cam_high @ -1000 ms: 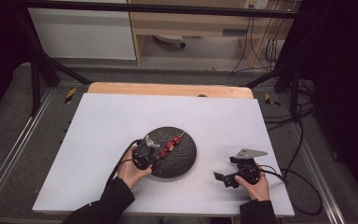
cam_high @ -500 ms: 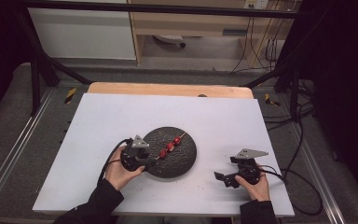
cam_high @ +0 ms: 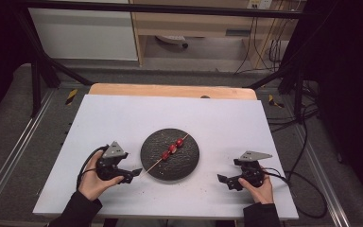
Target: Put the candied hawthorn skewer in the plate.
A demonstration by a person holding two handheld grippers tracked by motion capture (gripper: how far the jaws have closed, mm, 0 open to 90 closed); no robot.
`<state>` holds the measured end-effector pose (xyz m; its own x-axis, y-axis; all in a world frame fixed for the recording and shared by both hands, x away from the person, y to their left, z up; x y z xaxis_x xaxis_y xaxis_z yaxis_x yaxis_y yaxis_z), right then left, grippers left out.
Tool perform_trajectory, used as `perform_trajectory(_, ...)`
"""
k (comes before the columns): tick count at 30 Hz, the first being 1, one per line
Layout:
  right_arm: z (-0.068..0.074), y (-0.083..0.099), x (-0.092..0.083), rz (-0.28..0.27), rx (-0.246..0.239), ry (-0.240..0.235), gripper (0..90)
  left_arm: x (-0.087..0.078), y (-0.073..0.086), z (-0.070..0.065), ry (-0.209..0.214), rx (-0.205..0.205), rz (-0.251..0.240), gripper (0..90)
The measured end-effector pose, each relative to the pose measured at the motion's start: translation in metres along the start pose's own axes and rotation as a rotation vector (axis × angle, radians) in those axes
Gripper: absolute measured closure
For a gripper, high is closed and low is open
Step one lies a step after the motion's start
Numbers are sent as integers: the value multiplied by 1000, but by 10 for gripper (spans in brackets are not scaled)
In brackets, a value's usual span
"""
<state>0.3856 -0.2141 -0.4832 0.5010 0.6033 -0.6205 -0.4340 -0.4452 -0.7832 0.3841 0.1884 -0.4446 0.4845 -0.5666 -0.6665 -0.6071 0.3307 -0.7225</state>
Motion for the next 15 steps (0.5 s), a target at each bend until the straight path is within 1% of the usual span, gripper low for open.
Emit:
perform_trajectory(3, 0, 0, 0, 3, -4, 1, 7, -6, 10, 9, -14, 3, -19, 94)
perform_trajectory(5, 0, 0, 0, 6, 0, 2, 7, -9, 16, 15, -14, -7, -30, 74)
perform_trajectory(8, 0, 1, 0, 11, -4, 1, 7, -13, 25, 23, -17, -21, -49, 60)
perform_trajectory(10, 0, 1, 0, 11, -3, 0, 7, -14, 31, 29, -23, -41, -59, 58)
perform_trajectory(15, 0, 2, 0, 17, -5, -2, 7, -17, 43, 40, -46, -60, -60, 55)
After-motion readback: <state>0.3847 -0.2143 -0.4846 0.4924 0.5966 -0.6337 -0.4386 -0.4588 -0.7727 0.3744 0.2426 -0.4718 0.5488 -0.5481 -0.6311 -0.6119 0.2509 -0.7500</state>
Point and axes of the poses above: each handheld gripper's, and its own axes: x roughly forward along the jaws, y roughly out of its underside, z roughly to its left, the point moved 5 cm from there along x, roughly forward along the jaws, and after that the axes turned 11 degrees about -x, right-handed, at the moved point
